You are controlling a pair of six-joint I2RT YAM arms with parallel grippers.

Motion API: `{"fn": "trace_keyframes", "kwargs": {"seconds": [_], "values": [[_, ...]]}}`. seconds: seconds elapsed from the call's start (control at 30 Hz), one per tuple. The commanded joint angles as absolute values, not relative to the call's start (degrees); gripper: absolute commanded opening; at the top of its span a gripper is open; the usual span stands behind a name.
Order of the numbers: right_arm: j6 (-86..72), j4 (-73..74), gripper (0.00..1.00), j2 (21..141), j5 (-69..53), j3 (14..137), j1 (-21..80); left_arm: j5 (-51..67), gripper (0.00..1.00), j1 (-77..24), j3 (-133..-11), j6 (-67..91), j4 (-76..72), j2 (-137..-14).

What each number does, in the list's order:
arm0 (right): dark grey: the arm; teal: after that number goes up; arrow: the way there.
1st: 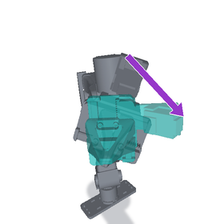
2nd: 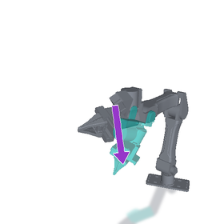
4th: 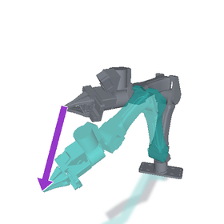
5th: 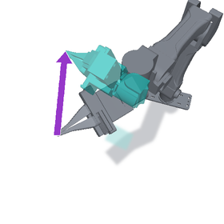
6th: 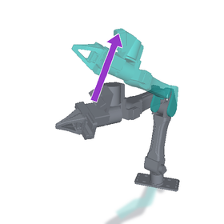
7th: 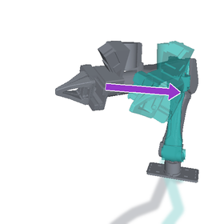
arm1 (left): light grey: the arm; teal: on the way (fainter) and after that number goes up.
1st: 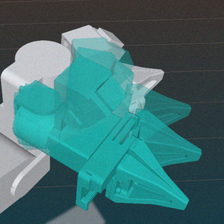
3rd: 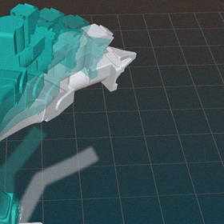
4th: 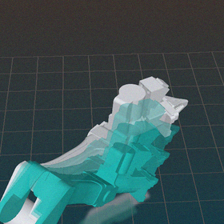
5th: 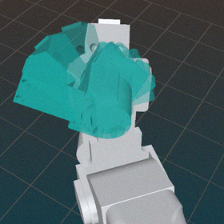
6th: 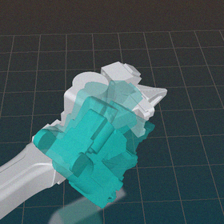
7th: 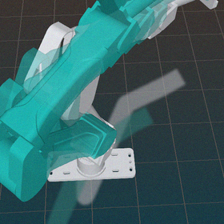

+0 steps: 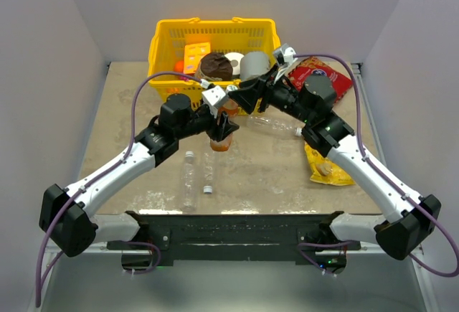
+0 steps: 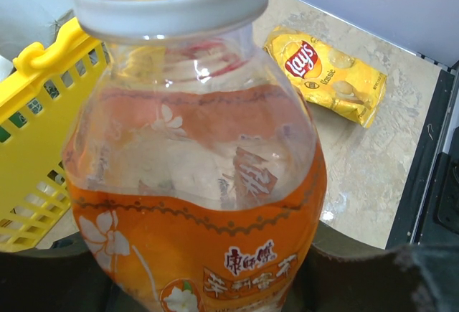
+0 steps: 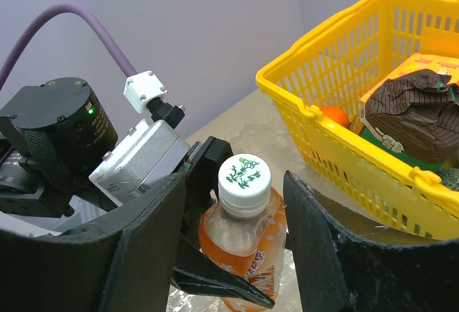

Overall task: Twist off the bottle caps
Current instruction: Unscrew the bottle cap from the plastic bottle.

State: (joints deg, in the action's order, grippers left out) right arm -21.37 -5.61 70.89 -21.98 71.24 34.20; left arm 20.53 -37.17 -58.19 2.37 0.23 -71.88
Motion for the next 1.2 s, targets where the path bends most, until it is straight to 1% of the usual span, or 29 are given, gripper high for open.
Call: {"fn": "trace_keyframes", "kwargs": {"seconds": [0.0, 0.4, 0.43, 0.67, 0.77, 0.83, 0.9, 0.93, 0.97, 1.0, 1.07, 1.1, 1.13, 1.17], "values": [[-20.74, -8.17, 0.59, 71.19, -22.5, 73.21, 34.54, 20.48, 0.0, -37.53, -59.59, 2.72, -1.14, -71.89], [-20.48, -7.65, 0.56, 72.95, -22.59, 74.0, 34.8, 20.3, 0.0, -38.06, -59.68, 2.29, -0.97, -72.16], [-20.48, -7.82, 0.53, 72.86, -22.5, 73.83, 34.8, 20.3, 0.0, -38.06, -59.59, 2.29, -0.97, -72.16], [-20.65, -8.61, 0.45, 72.86, -22.15, 73.39, 34.8, 20.3, 0.0, -38.32, -59.85, 2.29, -0.53, -72.86], [-20.57, -8.79, 0.36, 73.3, -24.07, 73.39, 34.81, 20.91, 0.0, -38.41, -60.03, 2.29, -0.53, -72.95], [-20.39, -9.31, 0.31, 73.56, -25.92, 73.13, 34.63, 23.46, 0.0, -38.41, -60.03, 2.2, -0.61, -72.78], [-20.21, -9.58, 0.29, 73.56, -28.64, 73.13, 34.45, 26.7, 0.0, -38.41, -59.94, 2.2, -1.32, -72.51], [-20.65, -9.93, 0.26, 74.09, -30.91, 73.13, 33.41, 27.85, 0.0, -38.32, -59.94, 2.2, -1.41, -72.25], [-21.26, -11.67, 0.25, 74.27, -33.11, 72.86, 32.88, 29.08, 0.0, -38.32, -59.94, 1.85, -1.58, -72.16], [-22.57, -12.82, 0.24, 74.44, -38.18, 72.6, 32.35, 31.88, 0.0, -38.23, -59.94, 1.76, -1.76, -71.98], [-23.46, -15.28, 0.22, 75.14, -42.96, 71.98, 30.77, 35.75, 0.0, -38.06, -59.94, 1.67, -2.54, -71.89], [-23.81, -15.81, 0.22, 75.41, -47.5, 71.9, 30.33, 40.73, 0.0, -37.8, -59.85, 1.67, -2.98, -71.81], [-23.82, -16.26, 0.22, 75.41, -49.29, 71.63, 29.89, 43.13, 0.0, -37.71, -59.85, 2.19, -3.86, -71.81], [-23.64, -17.13, 0.21, 75.41, -51.31, 71.46, 29.71, 48.37, 0.0, -37.53, -59.77, 2.55, -4.56, -71.89]]}}
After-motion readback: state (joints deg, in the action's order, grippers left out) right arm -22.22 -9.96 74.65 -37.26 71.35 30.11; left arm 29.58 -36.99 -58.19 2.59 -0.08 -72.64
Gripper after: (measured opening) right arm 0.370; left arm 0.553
